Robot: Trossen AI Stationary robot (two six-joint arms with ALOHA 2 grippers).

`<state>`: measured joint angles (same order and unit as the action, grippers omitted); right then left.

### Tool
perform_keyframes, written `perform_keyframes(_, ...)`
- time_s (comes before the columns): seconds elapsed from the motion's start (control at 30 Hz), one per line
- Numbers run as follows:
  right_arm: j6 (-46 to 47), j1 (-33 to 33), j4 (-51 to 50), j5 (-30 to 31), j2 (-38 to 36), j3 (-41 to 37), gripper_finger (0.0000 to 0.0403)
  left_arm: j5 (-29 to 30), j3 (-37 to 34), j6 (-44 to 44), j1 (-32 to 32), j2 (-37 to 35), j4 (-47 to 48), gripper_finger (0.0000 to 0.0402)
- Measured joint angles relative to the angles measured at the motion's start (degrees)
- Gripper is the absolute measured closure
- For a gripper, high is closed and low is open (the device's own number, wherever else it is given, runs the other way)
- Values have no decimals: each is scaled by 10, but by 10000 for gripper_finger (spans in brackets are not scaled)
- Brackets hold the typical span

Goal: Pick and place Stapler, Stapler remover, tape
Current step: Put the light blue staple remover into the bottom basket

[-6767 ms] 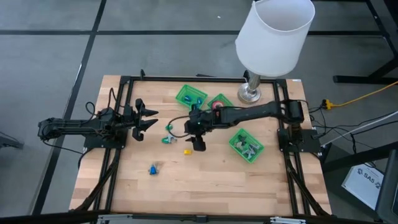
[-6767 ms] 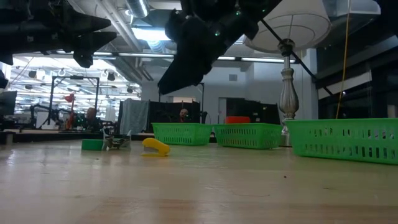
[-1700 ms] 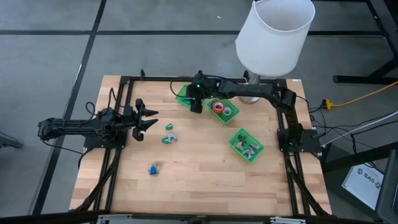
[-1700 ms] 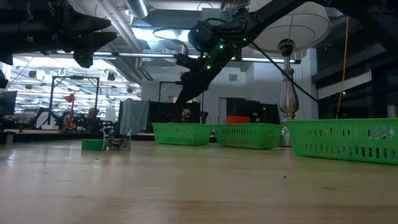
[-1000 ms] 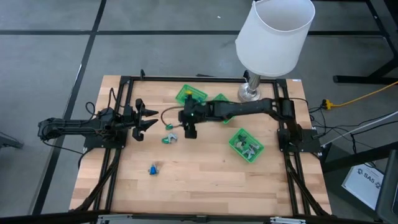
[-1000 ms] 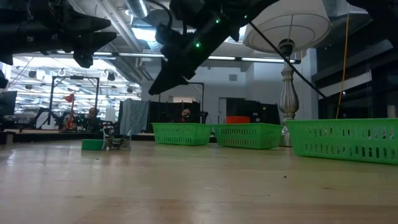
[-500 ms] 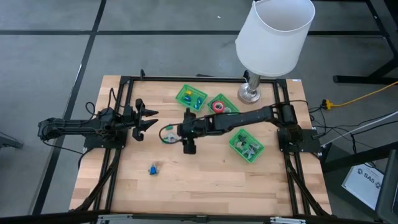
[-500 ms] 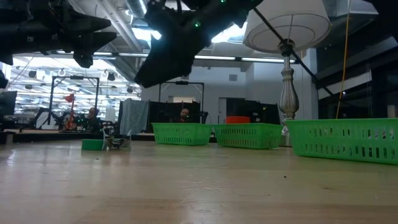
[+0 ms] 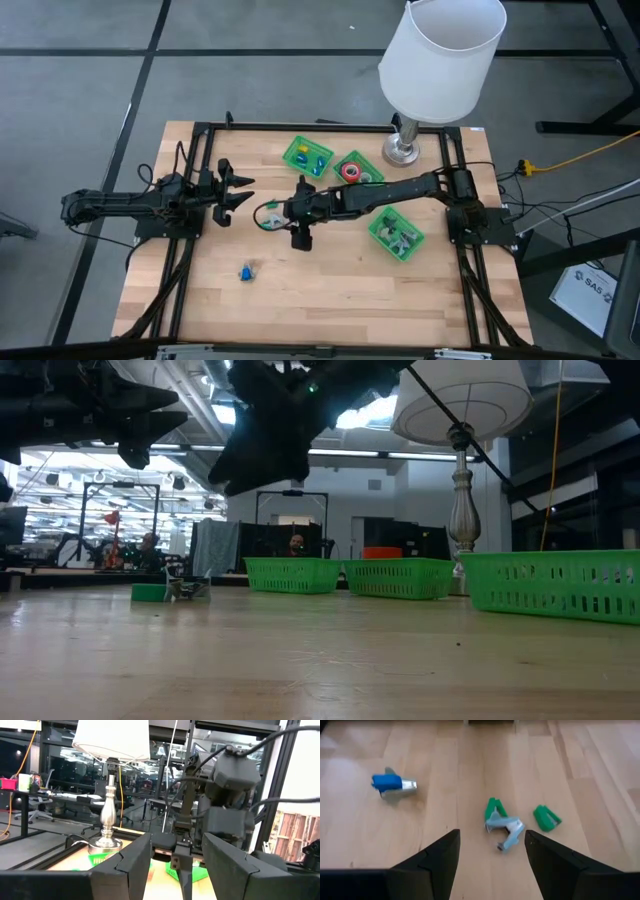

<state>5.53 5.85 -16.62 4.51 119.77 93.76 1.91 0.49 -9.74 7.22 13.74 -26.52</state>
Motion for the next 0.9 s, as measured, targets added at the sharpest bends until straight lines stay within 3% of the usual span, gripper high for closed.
perform_keyframes(0.43, -25, -12, -16, 2, 78, 57, 173, 0, 0, 0, 0, 0, 0, 229)
perform_keyframes(0.9, 139, -36, -4, -5, 125, 58, 173, 0, 0, 0, 0, 0, 0, 229)
